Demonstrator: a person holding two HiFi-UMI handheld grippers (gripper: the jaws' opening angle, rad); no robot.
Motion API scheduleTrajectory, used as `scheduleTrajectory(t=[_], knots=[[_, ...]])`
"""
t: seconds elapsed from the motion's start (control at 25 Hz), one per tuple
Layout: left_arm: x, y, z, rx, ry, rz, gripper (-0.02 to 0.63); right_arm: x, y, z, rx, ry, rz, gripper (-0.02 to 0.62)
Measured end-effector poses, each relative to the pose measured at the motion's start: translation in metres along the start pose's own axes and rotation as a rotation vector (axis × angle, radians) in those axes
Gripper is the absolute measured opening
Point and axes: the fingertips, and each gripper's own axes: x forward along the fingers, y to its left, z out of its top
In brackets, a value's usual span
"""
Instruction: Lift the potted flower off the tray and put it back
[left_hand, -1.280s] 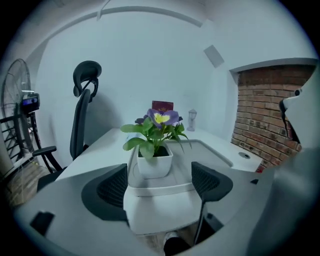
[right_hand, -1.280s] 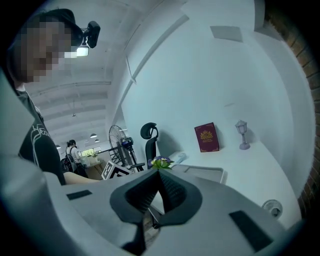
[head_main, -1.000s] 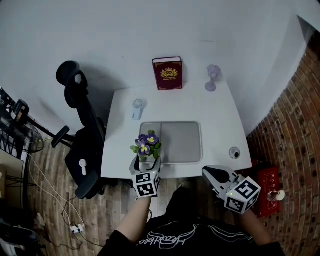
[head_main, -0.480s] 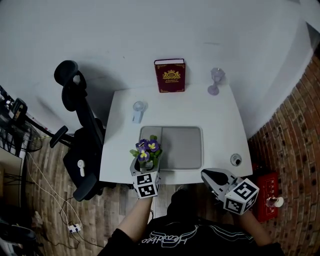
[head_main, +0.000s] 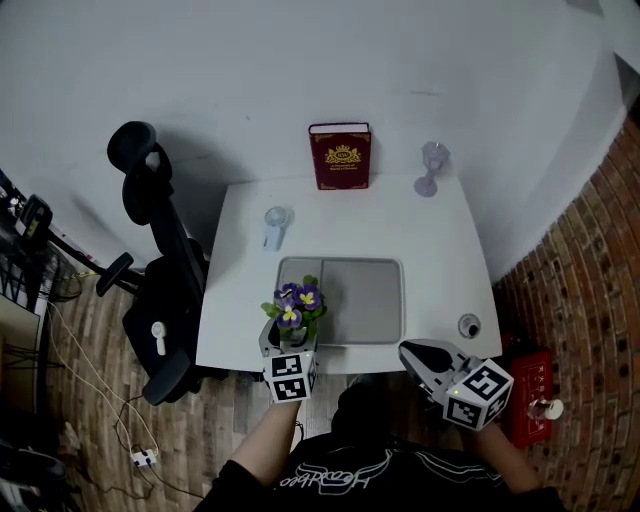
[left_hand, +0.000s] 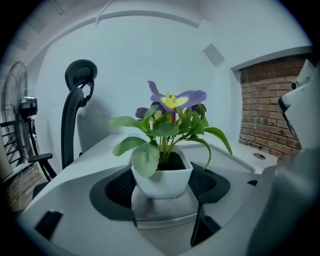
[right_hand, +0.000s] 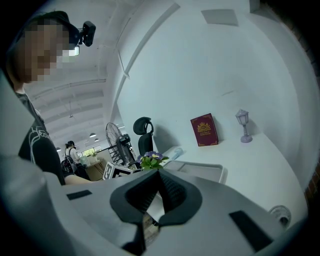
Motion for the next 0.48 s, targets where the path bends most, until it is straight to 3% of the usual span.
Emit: scheduleTrajectory(t=[0.16,0.48], knots=[[-0.007,-0.004,0.011,0.020,-0.017,-0.021,0.348,-0.001,0.001,-0.003,0.000,-0.002,-0.005,0.003],[-0.047,-0.013,0.044,-0.034,-0.032,-0.128,0.348,-0.005,0.016,0.002,-0.047,-0.035,-0.001,0.003]])
